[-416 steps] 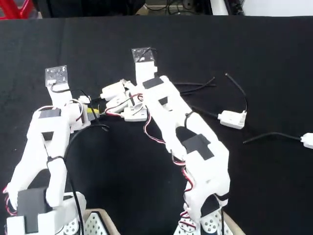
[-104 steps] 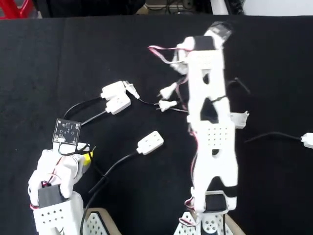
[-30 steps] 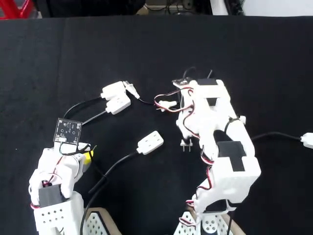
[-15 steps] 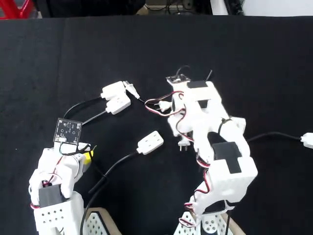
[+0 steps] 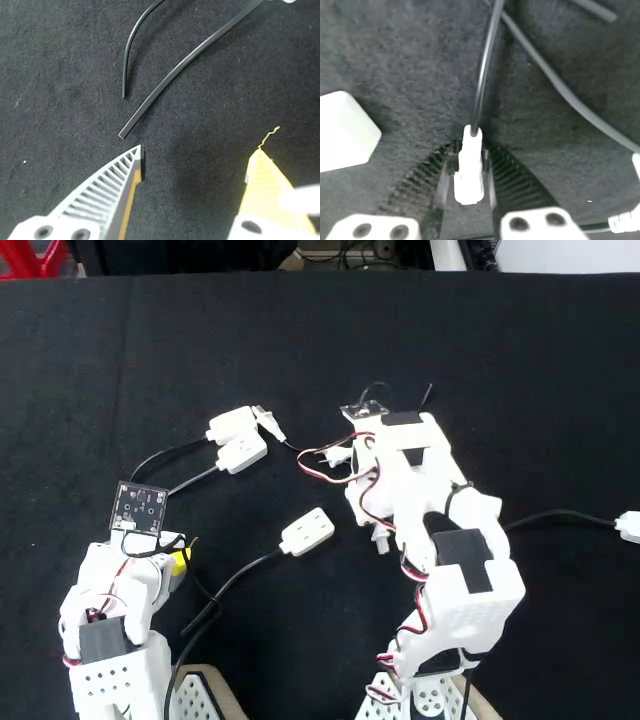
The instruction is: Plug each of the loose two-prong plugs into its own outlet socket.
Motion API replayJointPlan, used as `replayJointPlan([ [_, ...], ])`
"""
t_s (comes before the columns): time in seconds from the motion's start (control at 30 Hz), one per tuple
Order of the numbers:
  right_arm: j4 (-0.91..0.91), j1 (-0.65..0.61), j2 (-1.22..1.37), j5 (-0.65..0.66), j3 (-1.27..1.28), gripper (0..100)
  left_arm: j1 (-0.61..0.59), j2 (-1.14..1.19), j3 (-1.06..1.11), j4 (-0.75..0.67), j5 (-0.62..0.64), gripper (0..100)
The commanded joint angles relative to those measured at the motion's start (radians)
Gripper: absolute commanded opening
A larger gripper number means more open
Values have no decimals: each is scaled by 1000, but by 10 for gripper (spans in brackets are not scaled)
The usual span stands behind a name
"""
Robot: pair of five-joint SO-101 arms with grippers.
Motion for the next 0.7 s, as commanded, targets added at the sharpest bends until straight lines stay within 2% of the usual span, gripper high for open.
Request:
replayJointPlan([
  [0.0,14,-8,-10,-8,-35,31,12,-11,18,-21,-9,324],
  [0.37,114,-14,-2,0,-127,20,12,-11,18,-21,-9,324],
  [0.57,114,-12,-2,0,-127,119,12,-11,18,-20,-9,324],
  [0.67,114,-12,-2,0,-127,108,12,-11,18,-20,-9,324],
])
